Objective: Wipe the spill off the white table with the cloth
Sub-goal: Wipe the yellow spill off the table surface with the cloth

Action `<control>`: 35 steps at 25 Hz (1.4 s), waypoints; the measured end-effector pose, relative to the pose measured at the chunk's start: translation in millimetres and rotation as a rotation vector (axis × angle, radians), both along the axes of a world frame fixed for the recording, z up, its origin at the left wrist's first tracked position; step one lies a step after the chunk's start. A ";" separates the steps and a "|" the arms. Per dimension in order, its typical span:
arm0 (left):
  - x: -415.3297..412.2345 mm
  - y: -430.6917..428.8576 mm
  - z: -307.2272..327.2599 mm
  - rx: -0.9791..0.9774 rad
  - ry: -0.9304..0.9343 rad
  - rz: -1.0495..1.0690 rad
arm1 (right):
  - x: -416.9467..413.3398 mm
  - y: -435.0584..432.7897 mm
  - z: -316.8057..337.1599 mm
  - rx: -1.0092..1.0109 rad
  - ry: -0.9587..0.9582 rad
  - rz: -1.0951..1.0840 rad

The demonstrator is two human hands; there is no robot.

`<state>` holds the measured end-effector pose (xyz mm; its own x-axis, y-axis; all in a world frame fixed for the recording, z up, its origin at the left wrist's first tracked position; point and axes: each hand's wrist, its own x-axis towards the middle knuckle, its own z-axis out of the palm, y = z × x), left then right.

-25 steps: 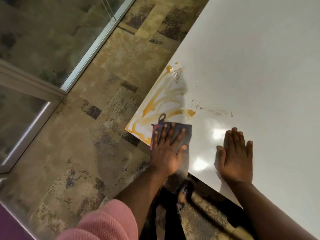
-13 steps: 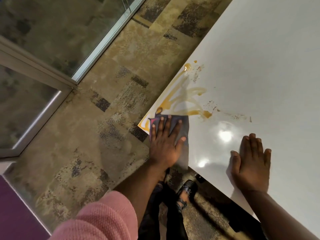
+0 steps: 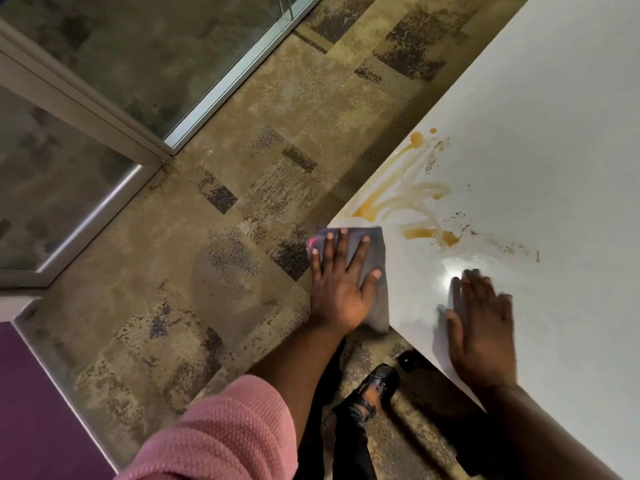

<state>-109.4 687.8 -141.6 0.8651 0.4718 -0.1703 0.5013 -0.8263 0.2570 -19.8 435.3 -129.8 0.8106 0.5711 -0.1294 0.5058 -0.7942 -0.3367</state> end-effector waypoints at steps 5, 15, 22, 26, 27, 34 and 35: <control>5.3 21.2 -4.0 0.063 0.012 0.095 | -8.5 9.2 -13.2 -0.037 -0.008 0.003; 40.7 39.6 -2.4 0.058 0.045 -0.074 | -7.5 13.6 -6.4 -0.025 0.002 -0.011; 43.0 24.9 -12.6 0.133 -0.002 -0.153 | -9.4 15.6 -3.8 -0.019 -0.018 -0.013; 26.2 10.0 -11.8 0.124 0.000 -0.191 | -8.1 15.7 -3.4 -0.025 -0.021 -0.010; 32.8 12.8 -10.1 0.121 -0.005 -0.212 | -8.1 15.5 -4.6 -0.022 -0.021 -0.010; 107.5 19.9 -3.3 0.094 -0.025 -0.289 | -8.1 14.9 -8.7 0.007 -0.036 -0.026; 97.3 16.5 -4.3 0.091 -0.039 -0.282 | -8.2 14.5 -7.9 0.019 -0.031 -0.026</control>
